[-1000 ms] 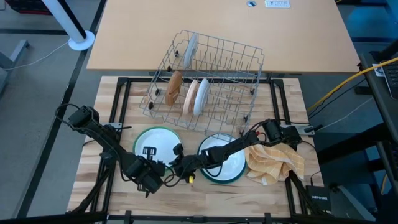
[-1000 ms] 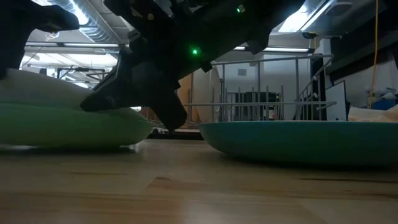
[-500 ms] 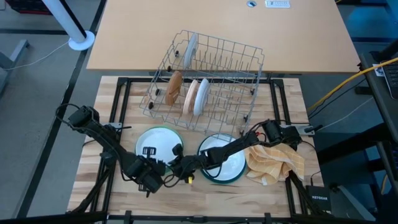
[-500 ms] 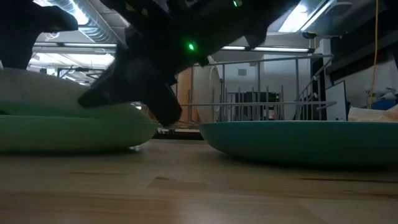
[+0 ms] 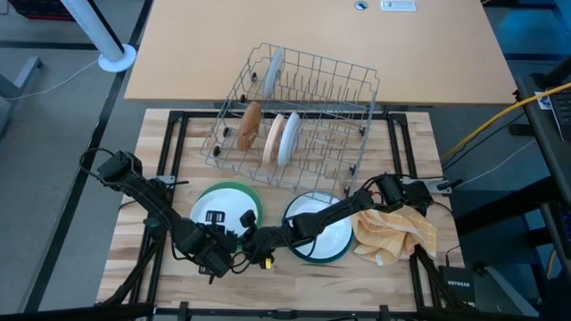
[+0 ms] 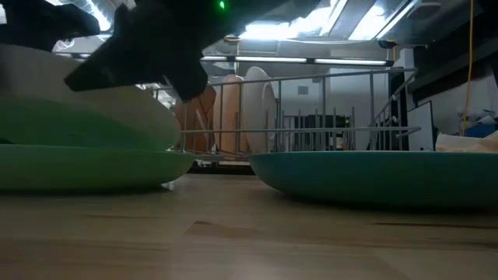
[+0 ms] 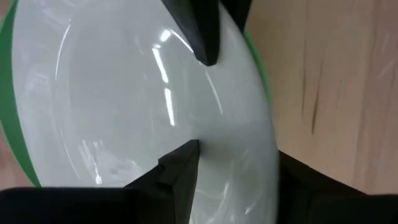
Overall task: Sort dishes
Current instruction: Put the left white plate in the dish rack
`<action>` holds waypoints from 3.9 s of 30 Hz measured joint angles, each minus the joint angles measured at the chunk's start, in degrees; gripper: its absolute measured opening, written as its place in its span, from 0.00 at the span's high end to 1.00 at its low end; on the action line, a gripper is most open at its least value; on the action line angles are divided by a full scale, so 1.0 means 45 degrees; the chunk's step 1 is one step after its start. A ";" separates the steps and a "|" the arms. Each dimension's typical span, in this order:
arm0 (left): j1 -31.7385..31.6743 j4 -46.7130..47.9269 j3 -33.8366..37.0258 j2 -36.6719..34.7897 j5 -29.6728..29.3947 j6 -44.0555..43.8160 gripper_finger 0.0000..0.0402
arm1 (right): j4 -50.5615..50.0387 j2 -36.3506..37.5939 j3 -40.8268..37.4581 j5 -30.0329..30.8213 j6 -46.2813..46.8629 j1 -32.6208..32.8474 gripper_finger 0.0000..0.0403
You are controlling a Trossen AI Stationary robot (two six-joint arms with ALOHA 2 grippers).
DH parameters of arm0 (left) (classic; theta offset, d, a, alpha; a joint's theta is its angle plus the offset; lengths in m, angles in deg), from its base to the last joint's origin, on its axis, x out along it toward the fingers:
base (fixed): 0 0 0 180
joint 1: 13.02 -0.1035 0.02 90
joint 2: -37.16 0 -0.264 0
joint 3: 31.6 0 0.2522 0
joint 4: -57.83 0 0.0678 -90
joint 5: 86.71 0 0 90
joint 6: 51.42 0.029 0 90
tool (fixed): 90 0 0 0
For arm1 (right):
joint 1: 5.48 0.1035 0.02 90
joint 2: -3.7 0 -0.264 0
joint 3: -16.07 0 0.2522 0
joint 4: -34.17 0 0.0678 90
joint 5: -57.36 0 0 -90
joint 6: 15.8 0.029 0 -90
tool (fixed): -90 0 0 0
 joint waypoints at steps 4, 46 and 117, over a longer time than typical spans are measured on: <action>0.0010 -0.0003 0.0000 0.0000 -0.0019 0.0087 0.65 | -0.0944 0.0000 0.0641 -0.0003 -0.0029 0.0070 0.94; -0.0011 -0.0982 0.0024 0.0024 -0.2359 -0.1019 0.98 | -0.7087 0.0056 0.3539 0.1458 0.1395 0.0184 0.83; -0.1084 -0.1739 -0.3450 -0.3939 -0.3169 -0.5172 1.00 | -1.9902 0.3548 0.8236 0.9492 0.5197 -0.0135 0.70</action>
